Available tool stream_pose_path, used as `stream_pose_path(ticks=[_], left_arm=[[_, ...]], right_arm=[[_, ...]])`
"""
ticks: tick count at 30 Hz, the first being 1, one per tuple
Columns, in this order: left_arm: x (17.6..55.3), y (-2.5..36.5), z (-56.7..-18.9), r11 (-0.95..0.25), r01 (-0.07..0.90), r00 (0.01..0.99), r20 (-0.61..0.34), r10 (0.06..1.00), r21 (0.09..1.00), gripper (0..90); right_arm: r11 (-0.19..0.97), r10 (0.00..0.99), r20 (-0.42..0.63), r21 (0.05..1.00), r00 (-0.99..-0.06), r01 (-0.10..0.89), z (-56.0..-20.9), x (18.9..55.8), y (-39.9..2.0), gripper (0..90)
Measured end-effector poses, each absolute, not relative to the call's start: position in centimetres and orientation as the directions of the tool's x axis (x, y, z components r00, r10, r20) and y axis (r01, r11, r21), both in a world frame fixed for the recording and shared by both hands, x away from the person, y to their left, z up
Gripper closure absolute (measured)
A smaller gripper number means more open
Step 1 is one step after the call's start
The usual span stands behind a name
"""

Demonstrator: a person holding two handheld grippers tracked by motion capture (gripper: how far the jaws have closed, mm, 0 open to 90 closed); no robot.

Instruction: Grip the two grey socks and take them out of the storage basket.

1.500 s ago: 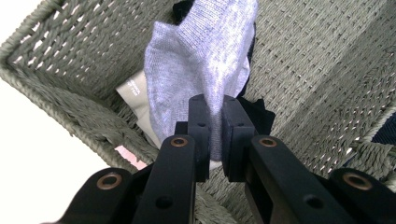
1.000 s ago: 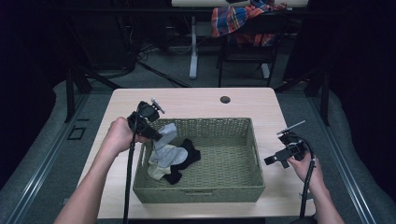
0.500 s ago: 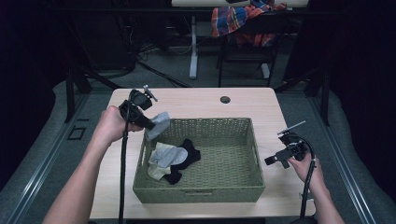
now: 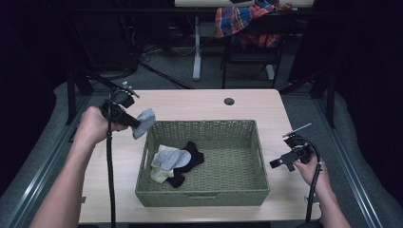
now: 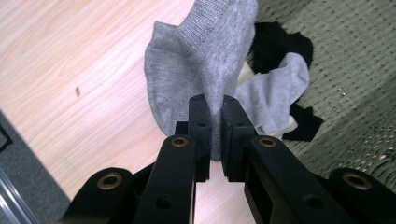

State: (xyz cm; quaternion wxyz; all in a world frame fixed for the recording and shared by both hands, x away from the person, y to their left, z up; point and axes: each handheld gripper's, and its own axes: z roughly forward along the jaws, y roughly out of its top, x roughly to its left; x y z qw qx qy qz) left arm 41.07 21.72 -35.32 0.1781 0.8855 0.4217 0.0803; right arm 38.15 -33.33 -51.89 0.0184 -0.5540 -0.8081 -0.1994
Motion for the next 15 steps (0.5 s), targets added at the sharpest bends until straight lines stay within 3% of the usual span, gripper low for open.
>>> stream_pose_path(ticks=[10, 12, 13, 15], left_arm=[[40.2, 26.7, -36.7, -0.499, 0.782, 0.537, 0.001, 0.843, 0.374, 84.9], [40.1, 27.6, -37.3, -0.479, 0.796, 0.516, -0.002, 0.857, 0.37, 84.9], [40.1, 28.0, -37.6, -0.468, 0.804, 0.506, -0.007, 0.863, 0.368, 85.0], [40.1, 28.7, -38.2, -0.447, 0.816, 0.484, -0.009, 0.875, 0.367, 85.0]], right_arm=[[0.31, 0.885, 0.254, 0.302, -0.389, 0.902, -51.9, 38.2, -33.3, 0.0], [0.367, 0.873, 0.234, 0.263, -0.428, 0.892, -51.6, 38.4, -33.6, 0.0], [0.267, 0.892, 0.27, 0.331, -0.362, 0.905, -52.2, 38.0, -33.1, 0.0], [0.302, 0.889, 0.252, 0.305, -0.382, 0.903, -52.0, 38.1, -33.2, 0.0]])
